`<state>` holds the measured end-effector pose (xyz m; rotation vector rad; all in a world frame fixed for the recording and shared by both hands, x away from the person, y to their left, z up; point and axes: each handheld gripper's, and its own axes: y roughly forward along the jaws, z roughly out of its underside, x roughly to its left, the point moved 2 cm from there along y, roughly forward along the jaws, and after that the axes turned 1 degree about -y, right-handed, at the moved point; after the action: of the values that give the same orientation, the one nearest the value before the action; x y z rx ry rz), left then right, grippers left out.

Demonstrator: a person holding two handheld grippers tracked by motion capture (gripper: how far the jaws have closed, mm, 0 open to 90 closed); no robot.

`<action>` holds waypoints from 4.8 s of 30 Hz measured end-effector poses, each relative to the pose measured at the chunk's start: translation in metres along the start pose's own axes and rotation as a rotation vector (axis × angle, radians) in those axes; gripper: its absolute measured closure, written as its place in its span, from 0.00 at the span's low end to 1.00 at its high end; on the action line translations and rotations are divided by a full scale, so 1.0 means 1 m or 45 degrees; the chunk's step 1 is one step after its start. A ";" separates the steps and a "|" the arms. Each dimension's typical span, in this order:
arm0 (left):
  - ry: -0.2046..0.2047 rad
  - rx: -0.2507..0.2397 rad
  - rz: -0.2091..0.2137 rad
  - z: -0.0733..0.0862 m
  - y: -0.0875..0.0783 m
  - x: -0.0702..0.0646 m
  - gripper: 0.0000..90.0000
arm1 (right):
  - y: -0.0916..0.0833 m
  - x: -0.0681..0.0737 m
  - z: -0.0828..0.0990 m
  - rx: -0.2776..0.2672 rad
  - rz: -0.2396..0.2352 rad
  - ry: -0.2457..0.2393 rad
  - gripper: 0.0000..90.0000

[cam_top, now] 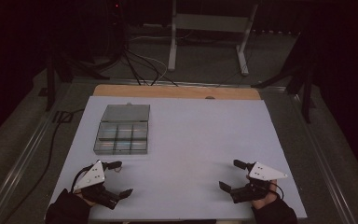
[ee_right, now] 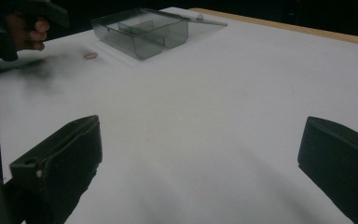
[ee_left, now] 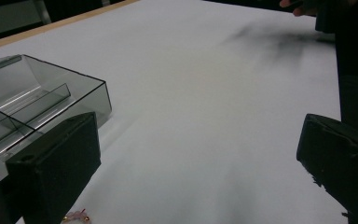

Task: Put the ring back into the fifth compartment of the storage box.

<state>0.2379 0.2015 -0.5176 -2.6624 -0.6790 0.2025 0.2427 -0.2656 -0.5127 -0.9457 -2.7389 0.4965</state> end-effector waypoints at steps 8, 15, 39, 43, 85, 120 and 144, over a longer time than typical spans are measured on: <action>0.017 0.019 0.005 0.000 0.002 -0.002 0.01 | 0.003 0.002 0.000 0.017 -0.018 0.006 0.00; 0.031 0.042 0.053 -0.003 0.004 -0.005 0.01 | 0.001 0.004 -0.003 -0.018 -0.014 0.015 0.00; 0.028 -0.068 0.002 -0.043 -0.008 0.000 0.01 | 0.000 0.006 -0.004 -0.036 -0.012 0.012 0.00; 0.014 -0.060 -0.026 -0.042 -0.007 0.004 0.01 | 0.000 0.006 -0.004 -0.037 -0.014 0.021 0.00; -0.213 0.209 -0.176 -0.002 -0.002 0.043 0.05 | -0.005 0.004 -0.004 -0.060 -0.009 0.040 0.00; -0.264 0.425 -0.321 0.006 0.011 0.048 0.66 | -0.006 0.004 -0.003 -0.056 -0.005 0.041 0.00; -0.234 0.586 -0.391 0.008 0.026 0.045 0.90 | -0.007 0.004 -0.003 -0.053 0.001 0.033 0.00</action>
<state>0.2869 0.2051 -0.5373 -2.0898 -0.9570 0.4597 0.2368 -0.2674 -0.5068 -0.9559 -2.7360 0.4255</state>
